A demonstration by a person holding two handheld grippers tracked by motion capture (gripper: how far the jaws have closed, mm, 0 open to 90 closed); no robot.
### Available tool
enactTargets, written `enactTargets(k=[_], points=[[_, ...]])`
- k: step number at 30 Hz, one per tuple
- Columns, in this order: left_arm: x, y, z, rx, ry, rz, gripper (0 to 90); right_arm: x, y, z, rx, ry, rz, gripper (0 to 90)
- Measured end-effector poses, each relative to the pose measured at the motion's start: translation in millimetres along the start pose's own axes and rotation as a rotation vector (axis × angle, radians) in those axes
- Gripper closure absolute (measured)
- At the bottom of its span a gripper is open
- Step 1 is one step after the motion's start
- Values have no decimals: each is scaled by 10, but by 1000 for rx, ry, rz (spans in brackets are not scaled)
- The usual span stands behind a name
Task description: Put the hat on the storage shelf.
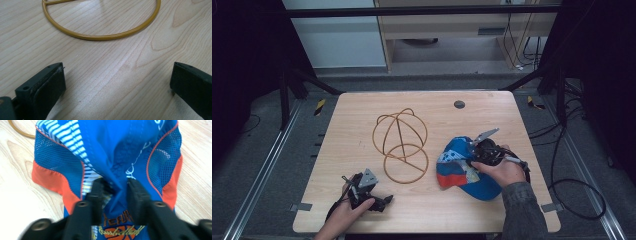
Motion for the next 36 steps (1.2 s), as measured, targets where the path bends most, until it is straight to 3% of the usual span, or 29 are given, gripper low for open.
enactTargets(k=[4, 14, 21, 29, 36], points=[[0, 0, 0, 0, -1, 0, 0, -16, 31, -3, -33, -14, -2, 871], [-7, 8, -2, 2, 1, 1, 0, -48, -135, 26, -48, 37, 17, 896], [-30, 33, -7, 4, -1, 5, 0, -119, -325, -28, -50, -5, 30, 897], [-29, 30, -3, 0, -3, 3, 0, -258, -616, -173, -29, -44, 87, 897], [-30, 31, -2, 0, -5, 3, 0, -378, -759, -178, -16, -75, 95, 897]])
Point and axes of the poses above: each handheld gripper's, and its own axes: y roughly forward along the jaws, x roughly out of its underside, z roughly to its right, the point moved 1 cm from there along y, roughly forward along the jaws, and after that the axes turned 1 degree about -y, right-handed, at the moved point
